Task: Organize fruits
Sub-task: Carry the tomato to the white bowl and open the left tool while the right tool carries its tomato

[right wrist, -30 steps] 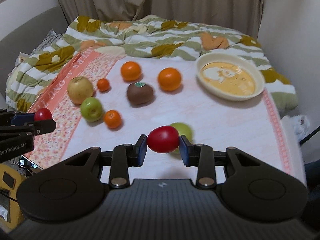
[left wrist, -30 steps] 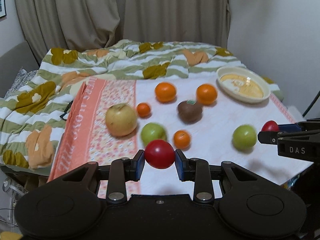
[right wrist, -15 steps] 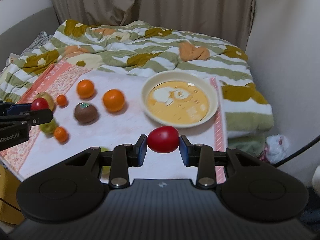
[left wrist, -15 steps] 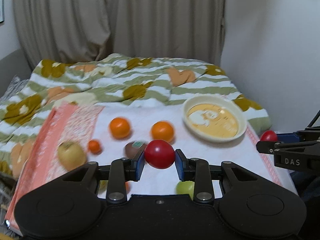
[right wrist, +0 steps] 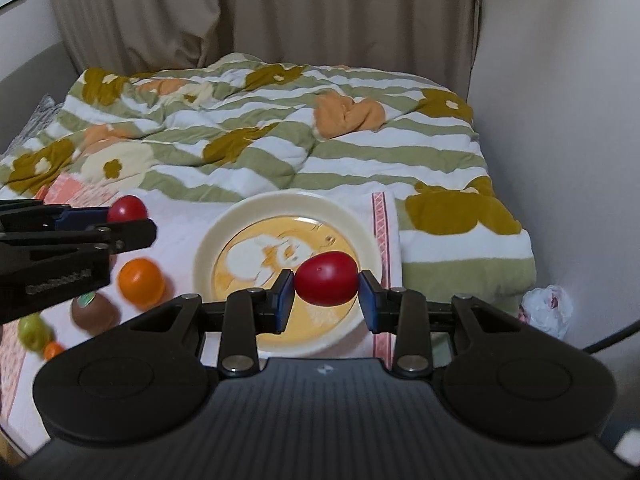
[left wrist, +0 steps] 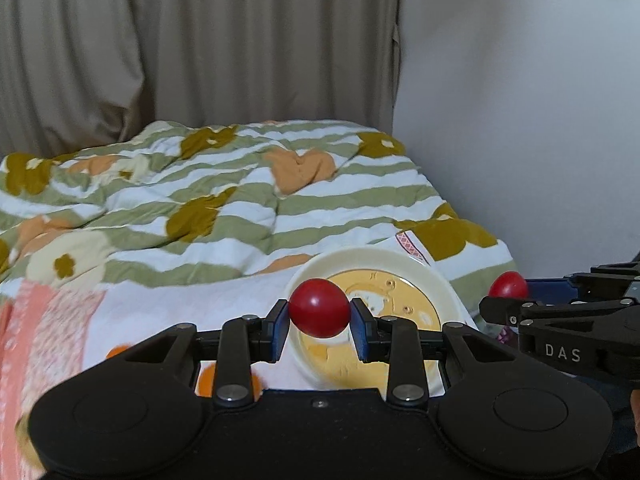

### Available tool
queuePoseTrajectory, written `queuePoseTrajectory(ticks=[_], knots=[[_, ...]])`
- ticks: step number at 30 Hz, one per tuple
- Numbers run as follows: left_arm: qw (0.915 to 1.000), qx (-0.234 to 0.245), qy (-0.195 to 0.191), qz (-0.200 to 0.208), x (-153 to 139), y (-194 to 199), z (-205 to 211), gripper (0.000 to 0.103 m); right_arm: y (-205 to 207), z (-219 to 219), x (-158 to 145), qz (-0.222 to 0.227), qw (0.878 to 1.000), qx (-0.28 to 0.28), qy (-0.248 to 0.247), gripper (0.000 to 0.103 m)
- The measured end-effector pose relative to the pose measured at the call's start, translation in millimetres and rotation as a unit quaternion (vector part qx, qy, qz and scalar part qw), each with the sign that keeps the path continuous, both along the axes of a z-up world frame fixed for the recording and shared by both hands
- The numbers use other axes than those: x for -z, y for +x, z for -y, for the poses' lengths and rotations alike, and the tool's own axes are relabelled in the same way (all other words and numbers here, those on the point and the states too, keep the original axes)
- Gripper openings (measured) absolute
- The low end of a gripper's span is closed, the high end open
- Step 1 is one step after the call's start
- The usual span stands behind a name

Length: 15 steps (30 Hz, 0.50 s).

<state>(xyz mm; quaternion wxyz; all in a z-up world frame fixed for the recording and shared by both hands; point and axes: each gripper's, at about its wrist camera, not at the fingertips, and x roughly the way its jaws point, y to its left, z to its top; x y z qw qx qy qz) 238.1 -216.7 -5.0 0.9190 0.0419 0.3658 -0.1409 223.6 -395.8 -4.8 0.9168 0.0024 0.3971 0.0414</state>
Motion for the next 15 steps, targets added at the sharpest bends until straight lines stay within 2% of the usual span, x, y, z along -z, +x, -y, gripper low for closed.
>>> queuePoseTrajectory(ticks=[9, 15], knots=[[0.9976, 0.039, 0.031, -0.048, 49, 85, 27, 0.036, 61, 18, 28, -0.027, 0.999, 0.024, 0.018, 0.05], [0.9934, 0.07, 0.045, -0.078, 84, 115, 43, 0.036, 78, 28, 44, -0.041, 0.998, 0.045, 0.026, 0.05]])
